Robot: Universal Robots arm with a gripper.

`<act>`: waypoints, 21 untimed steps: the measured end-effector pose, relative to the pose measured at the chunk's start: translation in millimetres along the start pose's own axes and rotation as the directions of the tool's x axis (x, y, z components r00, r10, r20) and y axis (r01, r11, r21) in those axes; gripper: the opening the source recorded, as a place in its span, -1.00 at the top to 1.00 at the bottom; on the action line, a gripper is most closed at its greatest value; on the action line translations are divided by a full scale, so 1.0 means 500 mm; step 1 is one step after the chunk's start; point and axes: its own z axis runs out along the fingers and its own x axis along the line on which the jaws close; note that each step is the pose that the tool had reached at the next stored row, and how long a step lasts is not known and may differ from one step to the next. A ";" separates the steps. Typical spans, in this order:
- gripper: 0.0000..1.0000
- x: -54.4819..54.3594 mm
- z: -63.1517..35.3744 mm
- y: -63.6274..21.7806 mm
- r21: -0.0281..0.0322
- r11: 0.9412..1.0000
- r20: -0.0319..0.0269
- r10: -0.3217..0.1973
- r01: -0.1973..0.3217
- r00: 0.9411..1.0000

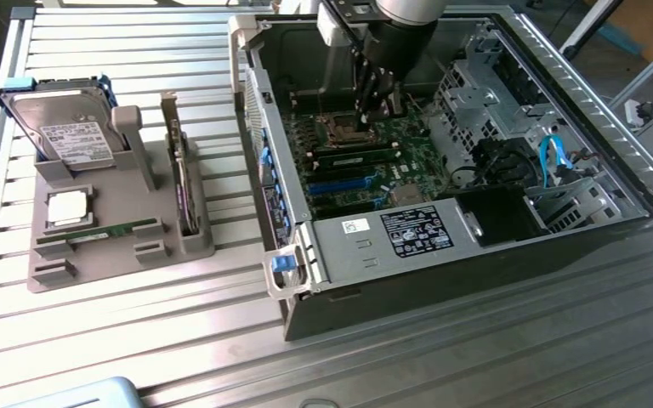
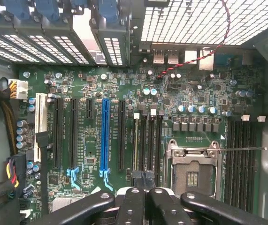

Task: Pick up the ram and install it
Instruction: 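Press down the ram until it locks into place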

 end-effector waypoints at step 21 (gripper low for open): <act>0.80 0.000 0.004 0.000 0.003 0.964 0.008 0.264 -0.264 0.964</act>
